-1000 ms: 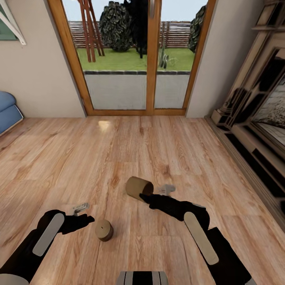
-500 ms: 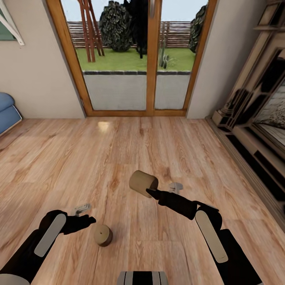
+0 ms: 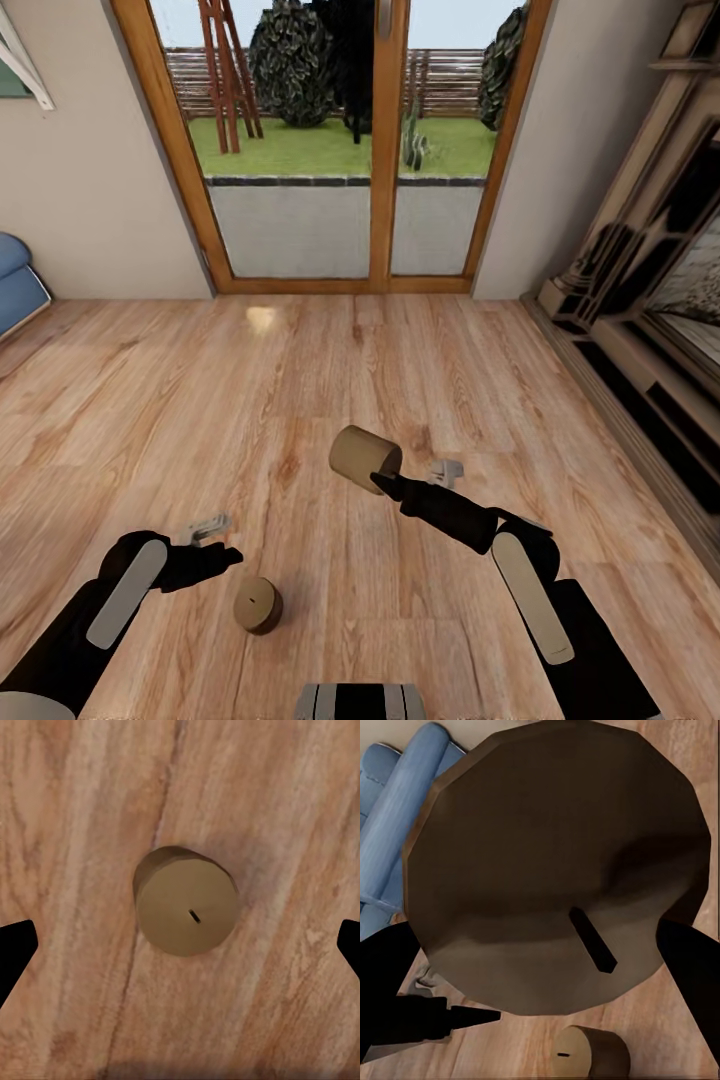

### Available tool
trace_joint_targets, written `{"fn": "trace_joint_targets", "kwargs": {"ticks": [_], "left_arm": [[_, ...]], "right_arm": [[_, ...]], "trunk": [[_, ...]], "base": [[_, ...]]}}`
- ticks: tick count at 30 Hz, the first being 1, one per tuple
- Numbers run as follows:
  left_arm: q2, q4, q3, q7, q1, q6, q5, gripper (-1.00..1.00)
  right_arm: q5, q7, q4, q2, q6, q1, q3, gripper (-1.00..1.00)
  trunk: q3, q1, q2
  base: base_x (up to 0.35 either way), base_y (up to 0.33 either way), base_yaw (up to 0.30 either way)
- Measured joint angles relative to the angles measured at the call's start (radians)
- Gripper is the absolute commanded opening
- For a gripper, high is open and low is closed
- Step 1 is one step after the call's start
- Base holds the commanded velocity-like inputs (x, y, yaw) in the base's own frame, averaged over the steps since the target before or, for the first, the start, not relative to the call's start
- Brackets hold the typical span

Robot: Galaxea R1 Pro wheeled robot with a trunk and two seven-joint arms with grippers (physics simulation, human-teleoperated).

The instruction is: Place each of the two pumpkins and all three candles from the living room inside a cabinet in the living room (use any cabinet), then make sure every cabinet is closed, and position the cauldron so it is next to a table in the living room.

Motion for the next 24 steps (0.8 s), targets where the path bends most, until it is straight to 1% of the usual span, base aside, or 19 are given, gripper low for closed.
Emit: {"fn": "trace_joint_targets", "kwargs": {"ticks": [5, 10, 11, 13, 14, 15, 16, 17, 19, 24], "left_arm": [[-0.001, 0.001, -0.001, 0.003, 0.000, -0.002, 0.000, 1.00], [-0.009, 0.004, -0.001, 0.005, 0.000, -0.003, -0.001, 1.00], [-0.011, 0.006, -0.002, 0.005, 0.000, -0.008, -0.002, 1.00], [-0.020, 0.011, -0.006, 0.005, 0.000, -0.042, -0.001, 1.00], [-0.025, 0.013, -0.022, 0.004, 0.000, -0.068, -0.003, 1.00], [-0.026, 0.014, -0.030, 0.004, 0.000, -0.075, -0.005, 1.00], [-0.029, 0.016, -0.071, 0.004, 0.000, -0.093, -0.013, 1.00], [-0.029, 0.016, -0.083, 0.005, 0.000, -0.097, -0.017, 1.00], [-0.030, 0.018, -0.094, 0.004, 0.000, -0.103, -0.021, 1.00], [-0.030, 0.023, -0.099, 0.004, 0.000, -0.119, -0.022, 1.00]], "right_arm": [[0.001, -0.006, 0.000, 0.002, -0.001, 0.000, 0.003, -1.00], [0.000, -0.007, 0.000, 0.002, -0.002, 0.000, 0.004, -1.00], [0.000, -0.008, 0.000, 0.002, -0.002, 0.000, 0.005, -1.00], [0.001, -0.008, 0.000, 0.002, -0.003, 0.000, 0.005, -1.00], [0.001, -0.008, 0.000, 0.002, -0.003, 0.000, 0.006, -1.00], [0.001, -0.008, 0.000, 0.002, -0.003, 0.000, 0.006, -1.00], [0.001, -0.009, -0.001, 0.002, -0.003, 0.000, 0.007, -1.00], [0.001, -0.009, -0.001, 0.002, -0.003, 0.000, 0.007, -1.00], [0.001, -0.008, -0.001, 0.002, -0.002, 0.000, 0.008, -1.00], [0.001, -0.009, -0.001, 0.003, -0.003, 0.000, 0.008, -1.00]], "trunk": [[-0.019, 0.002, -0.001], [-0.039, 0.004, -0.002], [-0.043, 0.005, -0.003], [-0.050, 0.006, -0.003], [-0.054, 0.006, -0.003], [-0.058, 0.007, -0.004], [-0.062, 0.007, -0.004], [-0.066, 0.008, -0.004], [-0.073, 0.009, -0.004], [-0.093, 0.011, -0.006]], "base": [[0.000, 0.000, 0.000], [0.000, 0.000, 0.000], [0.000, 0.000, 0.000], [0.000, 0.000, 0.000], [0.000, 0.000, 0.000], [0.000, 0.000, 0.000], [0.000, 0.000, 0.000], [0.000, 0.000, 0.000], [0.000, 0.000, 0.000], [0.000, 0.000, 0.000]]}}
